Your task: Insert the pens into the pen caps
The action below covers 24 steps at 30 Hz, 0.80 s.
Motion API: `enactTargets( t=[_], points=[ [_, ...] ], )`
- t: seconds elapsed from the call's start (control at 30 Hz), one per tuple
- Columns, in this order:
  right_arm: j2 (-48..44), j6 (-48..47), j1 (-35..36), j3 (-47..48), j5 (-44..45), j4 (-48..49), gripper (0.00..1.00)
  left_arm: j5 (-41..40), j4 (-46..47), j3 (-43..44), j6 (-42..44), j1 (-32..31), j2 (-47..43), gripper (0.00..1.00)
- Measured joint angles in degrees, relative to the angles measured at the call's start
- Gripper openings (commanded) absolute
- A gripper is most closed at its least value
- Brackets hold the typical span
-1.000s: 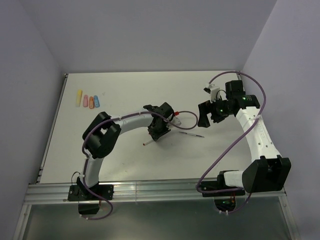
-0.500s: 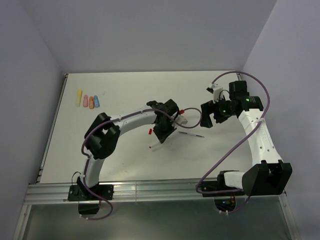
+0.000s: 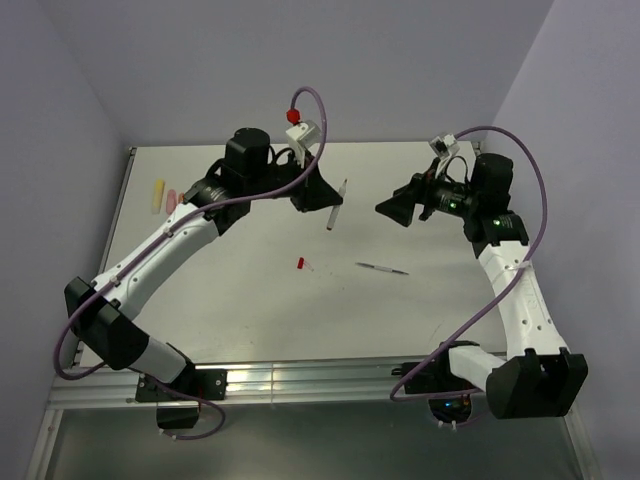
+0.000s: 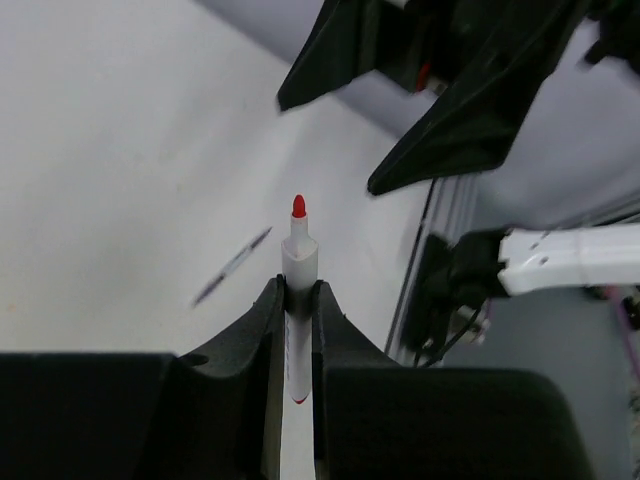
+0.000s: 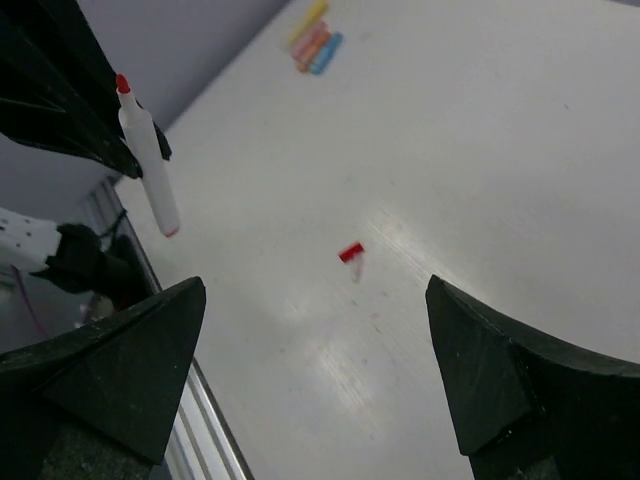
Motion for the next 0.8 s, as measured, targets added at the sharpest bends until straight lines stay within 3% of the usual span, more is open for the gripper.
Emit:
enactTargets(
  t=[0.17, 0.47, 0.57, 0.7, 0.8],
  points=[
    [2.0, 13.1, 5.4, -4.9, -5.5, 16.4, 0.98, 3.6, 16.0, -6.4, -11.8, 2.6, -0.3, 0.00],
    [8.1, 22.3, 15.0, -3.8, -9.6, 26.5, 0.95, 6.3, 33.4, -11.0, -28.9, 4.8, 1.9, 0.00],
    [9.5, 26.0, 15.7, -3.8, -10.1, 28.8, 0.90, 6.8, 37.2, -12.0, -32.3, 4.8, 1.9, 0.00],
    [10.3, 31.4, 15.9, -3.8, -10.5, 33.1, 0.72, 7.1, 40.5, -13.4, -35.0, 4.8, 2.0, 0.00],
    [10.4, 34.5, 15.9, -3.8, -10.8, 35.8, 0.64, 7.1, 41.7, -14.0, -36.0, 4.8, 2.0, 0.00]
  ],
)
